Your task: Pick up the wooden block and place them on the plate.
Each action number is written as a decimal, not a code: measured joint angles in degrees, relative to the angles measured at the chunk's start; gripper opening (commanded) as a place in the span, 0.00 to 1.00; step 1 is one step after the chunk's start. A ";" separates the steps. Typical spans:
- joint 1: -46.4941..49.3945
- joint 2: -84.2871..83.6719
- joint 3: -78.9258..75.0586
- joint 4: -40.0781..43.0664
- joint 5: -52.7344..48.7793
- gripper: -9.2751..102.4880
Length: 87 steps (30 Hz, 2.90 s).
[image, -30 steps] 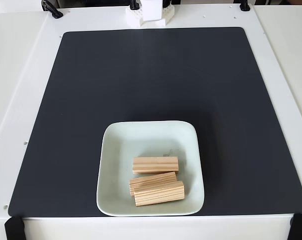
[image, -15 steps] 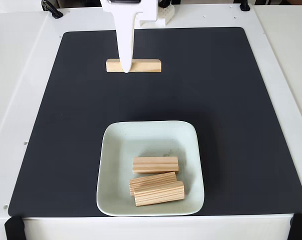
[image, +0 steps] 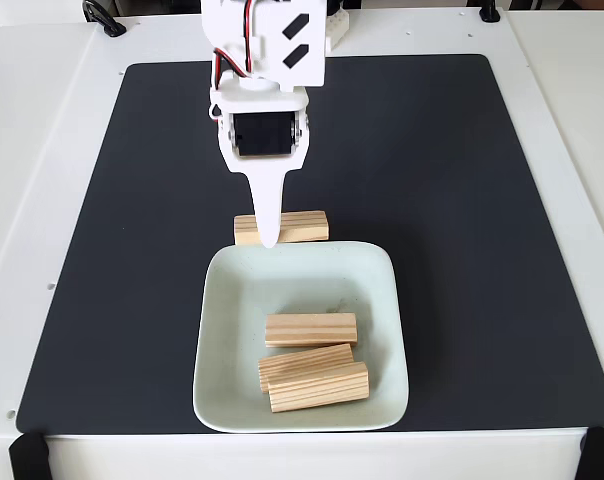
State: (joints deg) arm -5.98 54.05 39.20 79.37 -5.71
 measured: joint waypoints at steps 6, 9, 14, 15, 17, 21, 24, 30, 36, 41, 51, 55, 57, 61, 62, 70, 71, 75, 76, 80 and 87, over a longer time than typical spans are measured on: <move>-1.32 -4.13 -3.34 0.00 0.00 0.08; -1.32 -4.92 -3.96 0.00 0.00 0.08; -1.23 -5.62 -5.36 0.00 3.78 0.08; -1.23 -5.62 -5.80 0.00 4.13 0.08; -1.32 -5.62 -6.33 0.00 4.39 0.08; -2.37 -5.62 -6.33 -2.46 4.57 0.08; -2.72 -5.62 -6.33 -5.27 4.57 0.08; -2.37 -5.62 -6.33 -6.15 4.57 0.08; -2.37 -6.68 -6.33 -6.15 4.57 0.08; -2.46 -9.14 -6.33 -6.15 4.57 0.08; -1.76 -9.23 -6.33 -6.15 4.57 0.09; -1.93 -9.23 -6.33 -6.15 4.57 0.17; -2.11 -9.23 -6.33 -6.15 4.57 0.26; -2.37 -9.23 -6.33 -6.15 4.57 0.41; -2.37 -9.23 -6.33 -6.15 4.57 0.43; -2.37 -9.23 -6.33 -6.15 4.57 0.31; -2.37 -9.23 -6.33 -6.15 4.57 0.27; -2.37 -9.23 -6.33 -6.15 4.57 0.12; -2.37 -9.23 -6.33 -6.15 4.57 0.08; -2.37 -9.23 -6.33 -6.15 4.57 0.08; -2.37 -8.53 -5.10 -6.24 4.57 0.08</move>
State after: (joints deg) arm -8.35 45.53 34.10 73.12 -1.14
